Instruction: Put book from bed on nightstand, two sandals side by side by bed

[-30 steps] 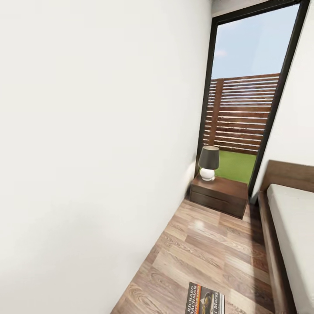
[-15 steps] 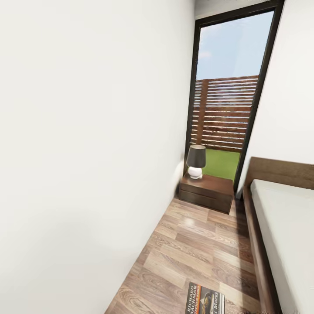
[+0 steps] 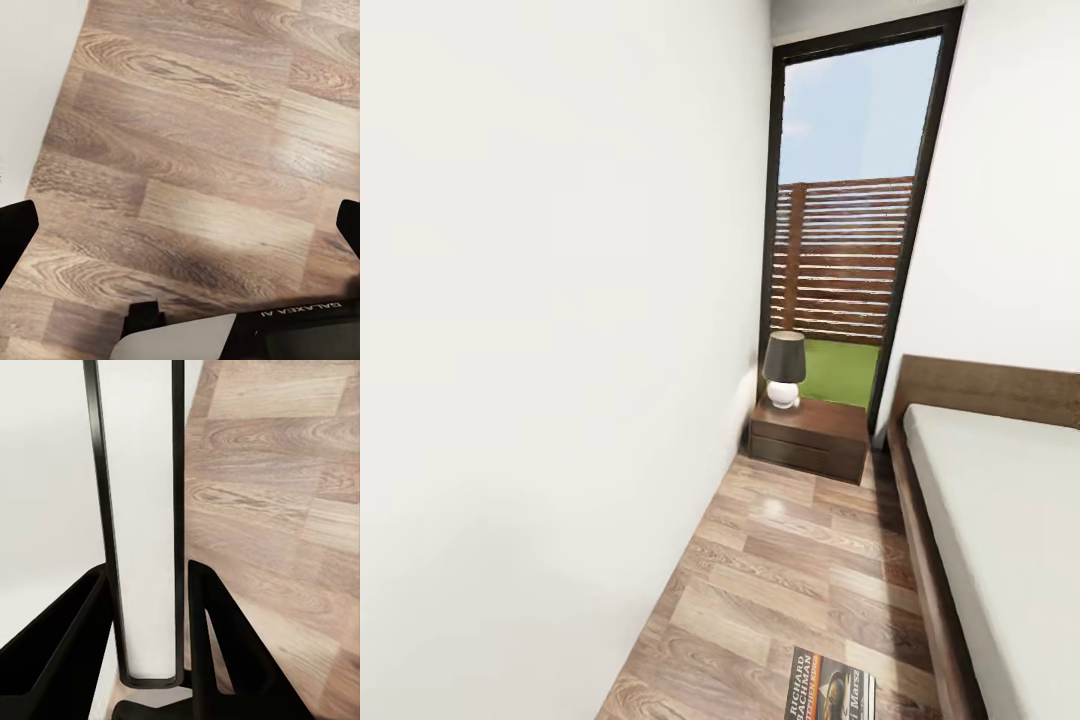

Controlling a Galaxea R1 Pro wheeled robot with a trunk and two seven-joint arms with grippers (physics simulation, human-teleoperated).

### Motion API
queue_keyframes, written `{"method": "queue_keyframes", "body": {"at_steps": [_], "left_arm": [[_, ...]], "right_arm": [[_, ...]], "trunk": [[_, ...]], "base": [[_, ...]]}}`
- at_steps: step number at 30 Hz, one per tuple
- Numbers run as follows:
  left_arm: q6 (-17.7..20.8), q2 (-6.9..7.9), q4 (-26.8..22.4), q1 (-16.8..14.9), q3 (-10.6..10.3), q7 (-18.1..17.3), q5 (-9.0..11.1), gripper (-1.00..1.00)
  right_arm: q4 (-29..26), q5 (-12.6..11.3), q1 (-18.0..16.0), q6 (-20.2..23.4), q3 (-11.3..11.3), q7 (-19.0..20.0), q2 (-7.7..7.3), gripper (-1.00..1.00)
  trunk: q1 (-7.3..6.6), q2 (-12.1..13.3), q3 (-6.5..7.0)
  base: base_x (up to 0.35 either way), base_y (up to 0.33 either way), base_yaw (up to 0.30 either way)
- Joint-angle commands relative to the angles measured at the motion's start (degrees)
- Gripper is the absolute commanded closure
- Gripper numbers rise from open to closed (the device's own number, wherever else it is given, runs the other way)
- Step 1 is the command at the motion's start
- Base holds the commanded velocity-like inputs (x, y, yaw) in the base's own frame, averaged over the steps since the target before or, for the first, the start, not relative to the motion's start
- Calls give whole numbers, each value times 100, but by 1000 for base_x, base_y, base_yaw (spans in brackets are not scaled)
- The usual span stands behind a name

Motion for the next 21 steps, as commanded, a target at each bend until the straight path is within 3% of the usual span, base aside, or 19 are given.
{"method": "queue_keyframes", "body": {"at_steps": [1,21], "left_arm": [[-21,1,6,-4,-44,-8,29,-100],[-24,1,6,-4,-44,-8,28,-100]], "right_arm": [[28,-38,-13,-21,6,22,-2,100],[28,-38,-13,-21,6,22,-2,100]], "trunk": [[3,-6,-8],[3,-6,-8]], "base": [[148,132,-195],[14,12,-271]]}}
